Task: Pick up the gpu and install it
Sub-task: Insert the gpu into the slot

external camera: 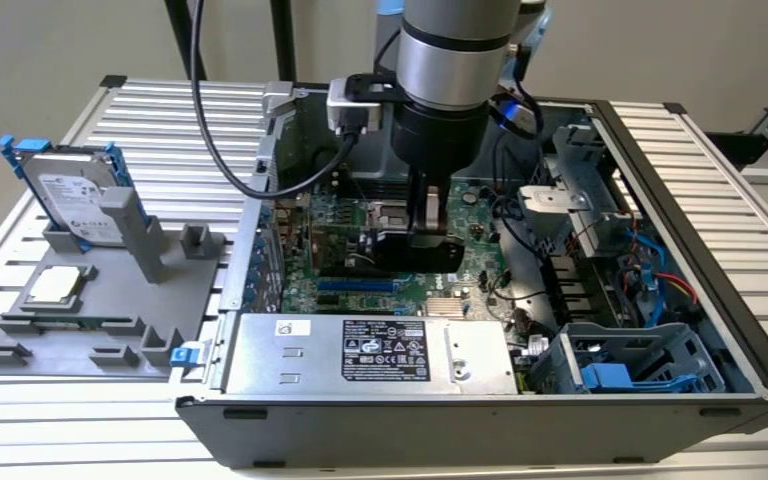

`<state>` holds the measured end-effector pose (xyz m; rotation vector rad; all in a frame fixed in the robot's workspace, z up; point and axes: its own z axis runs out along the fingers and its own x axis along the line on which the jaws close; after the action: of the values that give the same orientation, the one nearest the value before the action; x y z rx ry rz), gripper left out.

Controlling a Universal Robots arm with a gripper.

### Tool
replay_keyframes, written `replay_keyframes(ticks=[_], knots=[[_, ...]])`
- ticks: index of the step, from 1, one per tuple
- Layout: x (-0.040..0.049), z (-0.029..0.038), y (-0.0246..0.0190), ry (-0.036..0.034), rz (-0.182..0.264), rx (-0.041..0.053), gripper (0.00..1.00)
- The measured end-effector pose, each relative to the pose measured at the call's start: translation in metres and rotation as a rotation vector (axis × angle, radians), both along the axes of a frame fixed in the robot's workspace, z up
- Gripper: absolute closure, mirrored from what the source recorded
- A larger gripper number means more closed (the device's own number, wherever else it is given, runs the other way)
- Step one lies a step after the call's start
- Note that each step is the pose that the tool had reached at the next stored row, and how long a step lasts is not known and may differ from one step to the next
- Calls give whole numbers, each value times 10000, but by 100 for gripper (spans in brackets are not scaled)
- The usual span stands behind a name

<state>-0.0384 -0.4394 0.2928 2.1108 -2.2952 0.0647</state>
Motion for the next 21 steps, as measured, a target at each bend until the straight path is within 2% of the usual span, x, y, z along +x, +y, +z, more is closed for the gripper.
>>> replay_keyframes(ticks=[8,21], knots=[[0,-22,-1,-2,1,-4,100],[-91,-149,-10,-4,118,-3,100]])
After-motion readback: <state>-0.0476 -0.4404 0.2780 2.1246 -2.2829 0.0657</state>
